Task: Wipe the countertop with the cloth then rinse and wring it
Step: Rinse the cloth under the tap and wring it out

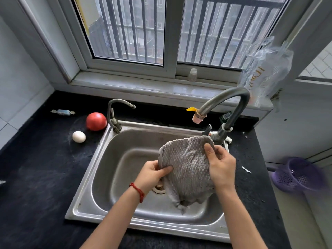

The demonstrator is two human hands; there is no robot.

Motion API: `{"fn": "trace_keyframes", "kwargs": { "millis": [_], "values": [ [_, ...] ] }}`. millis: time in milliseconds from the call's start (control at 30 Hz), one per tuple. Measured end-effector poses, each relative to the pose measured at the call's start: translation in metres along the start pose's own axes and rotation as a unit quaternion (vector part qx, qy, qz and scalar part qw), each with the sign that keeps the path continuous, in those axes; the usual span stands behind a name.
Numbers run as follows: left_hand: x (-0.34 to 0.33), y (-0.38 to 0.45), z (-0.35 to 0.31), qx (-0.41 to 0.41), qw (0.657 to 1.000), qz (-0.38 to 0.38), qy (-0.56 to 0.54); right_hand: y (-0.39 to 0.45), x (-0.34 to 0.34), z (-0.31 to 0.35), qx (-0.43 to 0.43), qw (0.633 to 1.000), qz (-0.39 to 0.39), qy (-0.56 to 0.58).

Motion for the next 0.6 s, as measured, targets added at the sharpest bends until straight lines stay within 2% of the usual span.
{"fn": "trace_keyframes", "kwargs": {
  "millis": [67, 133, 200, 233, 367, 433, 500, 567, 600],
  "values": [
    [-0.001, -0.001, 0.001, 0.017, 0.998, 0.017, -0.052, 0.0, -0.001, -0.013, -0.09, 0.993, 0.043, 0.066],
    [-0.001, -0.002, -0.001, 0.033, 0.987, 0.045, -0.152, -0.007, -0.006, -0.025, -0.171, 0.967, 0.106, 0.158],
    [0.002, -0.004, -0.006, 0.041, 0.972, 0.06, -0.222, -0.014, -0.007, -0.029, -0.19, 0.946, 0.122, 0.234],
    [0.007, -0.003, -0.007, 0.032, 0.973, 0.043, -0.226, -0.016, -0.005, -0.031, -0.179, 0.947, 0.124, 0.238],
    [0.025, -0.002, -0.008, -0.035, 0.985, -0.092, -0.142, -0.016, -0.004, -0.031, -0.105, 0.98, 0.138, 0.102],
    [0.024, -0.009, -0.013, -0.075, 0.985, -0.094, -0.122, -0.016, -0.005, -0.028, -0.087, 0.983, 0.151, 0.053],
    [0.022, -0.015, -0.021, -0.112, 0.99, -0.072, -0.056, -0.015, -0.009, -0.023, -0.065, 0.979, 0.194, 0.015],
    [0.021, -0.015, -0.026, -0.134, 0.985, -0.073, 0.081, -0.015, -0.013, -0.02, -0.035, 0.967, 0.245, -0.061],
    [0.021, -0.015, -0.027, -0.146, 0.971, -0.098, 0.161, -0.014, -0.015, -0.02, -0.013, 0.956, 0.264, -0.125]
  ]
}}
Point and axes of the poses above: each hand's wrist, its own y-axis towards the middle knuckle, its own x-axis out of the back of the hand, z = x × y, the point moved 5 cm from there along y, towards the middle knuckle, and after that the axes turned 15 degrees about x, right-handed, at the moved point
